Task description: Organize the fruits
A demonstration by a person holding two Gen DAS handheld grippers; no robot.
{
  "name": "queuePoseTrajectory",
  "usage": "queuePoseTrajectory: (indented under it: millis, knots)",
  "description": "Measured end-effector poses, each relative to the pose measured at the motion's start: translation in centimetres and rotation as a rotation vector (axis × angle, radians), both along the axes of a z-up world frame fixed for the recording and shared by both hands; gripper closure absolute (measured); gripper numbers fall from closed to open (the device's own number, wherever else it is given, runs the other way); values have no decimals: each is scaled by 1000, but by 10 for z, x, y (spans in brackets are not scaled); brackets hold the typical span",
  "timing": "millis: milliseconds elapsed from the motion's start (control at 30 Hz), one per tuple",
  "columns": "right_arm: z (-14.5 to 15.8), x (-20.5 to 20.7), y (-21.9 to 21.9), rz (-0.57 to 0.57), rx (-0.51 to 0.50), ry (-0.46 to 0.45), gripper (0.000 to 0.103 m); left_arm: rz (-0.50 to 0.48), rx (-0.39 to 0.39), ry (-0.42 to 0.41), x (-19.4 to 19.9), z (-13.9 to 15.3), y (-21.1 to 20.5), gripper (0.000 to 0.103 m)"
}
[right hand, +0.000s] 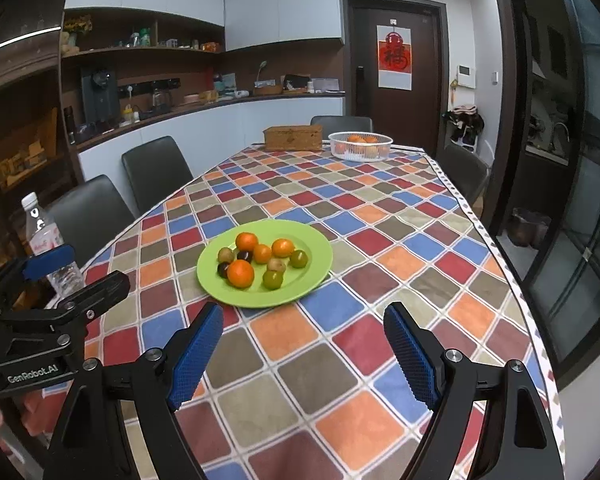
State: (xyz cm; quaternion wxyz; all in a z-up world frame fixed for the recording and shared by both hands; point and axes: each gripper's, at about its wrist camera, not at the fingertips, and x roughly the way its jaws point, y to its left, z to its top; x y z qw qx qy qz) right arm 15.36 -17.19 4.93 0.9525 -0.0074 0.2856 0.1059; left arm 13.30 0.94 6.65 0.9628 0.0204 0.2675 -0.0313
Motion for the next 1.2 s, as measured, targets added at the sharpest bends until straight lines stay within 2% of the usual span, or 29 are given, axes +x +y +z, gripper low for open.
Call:
queuePoseTrajectory:
  millis: [400,833,967,1200]
  knots:
    - [3,-37,-12,-37,2,-34,20,-18,2,-39,-32,4,-8,5]
    - [2,-59,-17,-64,-7,-58,20,-26,6,-70,-54,8,-10,5]
    - [3,-63,-16,-65,-6,-61,20,-23,4,-75,-58,10,-9,0]
    - [7,-72,-13,-58,-12,-75,20,-18,1,-78,-67,14,-7,0]
